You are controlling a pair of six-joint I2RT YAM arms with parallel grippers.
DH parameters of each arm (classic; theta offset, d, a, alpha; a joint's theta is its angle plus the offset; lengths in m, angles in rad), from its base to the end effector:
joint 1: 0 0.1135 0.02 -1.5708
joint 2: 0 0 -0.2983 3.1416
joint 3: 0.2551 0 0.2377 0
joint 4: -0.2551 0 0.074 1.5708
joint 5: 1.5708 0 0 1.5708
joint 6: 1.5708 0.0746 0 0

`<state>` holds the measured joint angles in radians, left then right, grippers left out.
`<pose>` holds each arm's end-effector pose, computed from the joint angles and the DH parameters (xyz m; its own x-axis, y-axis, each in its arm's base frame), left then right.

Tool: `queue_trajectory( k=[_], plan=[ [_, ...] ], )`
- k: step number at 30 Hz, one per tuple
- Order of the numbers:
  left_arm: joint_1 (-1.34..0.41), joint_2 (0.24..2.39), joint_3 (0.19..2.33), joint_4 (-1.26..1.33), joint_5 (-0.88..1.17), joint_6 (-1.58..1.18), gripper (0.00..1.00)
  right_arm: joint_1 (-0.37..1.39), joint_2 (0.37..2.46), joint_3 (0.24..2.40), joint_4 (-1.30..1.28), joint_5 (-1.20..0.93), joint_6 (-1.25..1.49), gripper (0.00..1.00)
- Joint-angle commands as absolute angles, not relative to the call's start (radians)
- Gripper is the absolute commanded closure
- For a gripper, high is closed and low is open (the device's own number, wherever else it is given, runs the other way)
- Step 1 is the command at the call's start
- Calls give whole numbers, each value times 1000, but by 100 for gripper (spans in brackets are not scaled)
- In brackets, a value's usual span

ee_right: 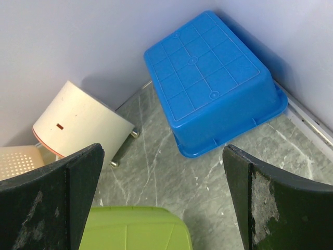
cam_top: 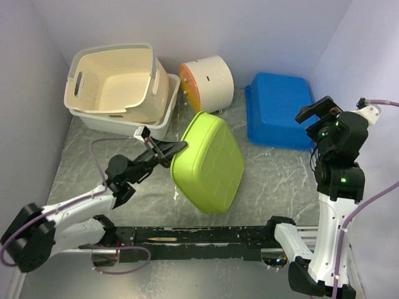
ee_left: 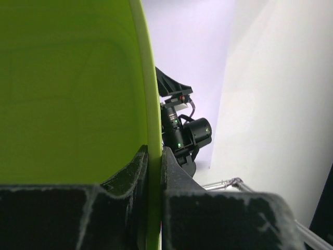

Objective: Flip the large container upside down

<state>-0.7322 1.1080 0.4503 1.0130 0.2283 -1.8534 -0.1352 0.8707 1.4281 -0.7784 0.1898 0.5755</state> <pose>0.1694 -0.1750 0.3383 -0.8490 -0.4946 0.1858 0.0229 -0.3858 -0.9223 0.1318 -0.0321 0.4819 -0.0109 0.5409 -0.8410 0.3823 0.7794 0.4963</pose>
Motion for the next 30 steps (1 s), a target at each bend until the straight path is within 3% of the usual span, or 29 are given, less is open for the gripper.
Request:
queue_trajectory(
  k=[1,6,9,19,30],
  plan=[
    [-727,936,400,733,119,-1867,93,-123,864,1409,-752,188,573,0],
    [-727,736,477,210,-30,-1752,93,-123,860,1396,-750,184,578,0],
    [-728,677,500,56,-88,-1712,93,-123,860,1387,-744,176,583,0],
    [-728,663,447,-36,-101,-1594,77,-123,853,1368,-743,170,586,0],
    [-728,764,367,45,-74,-1427,56,-123,848,1324,-731,151,589,0]
  ],
)
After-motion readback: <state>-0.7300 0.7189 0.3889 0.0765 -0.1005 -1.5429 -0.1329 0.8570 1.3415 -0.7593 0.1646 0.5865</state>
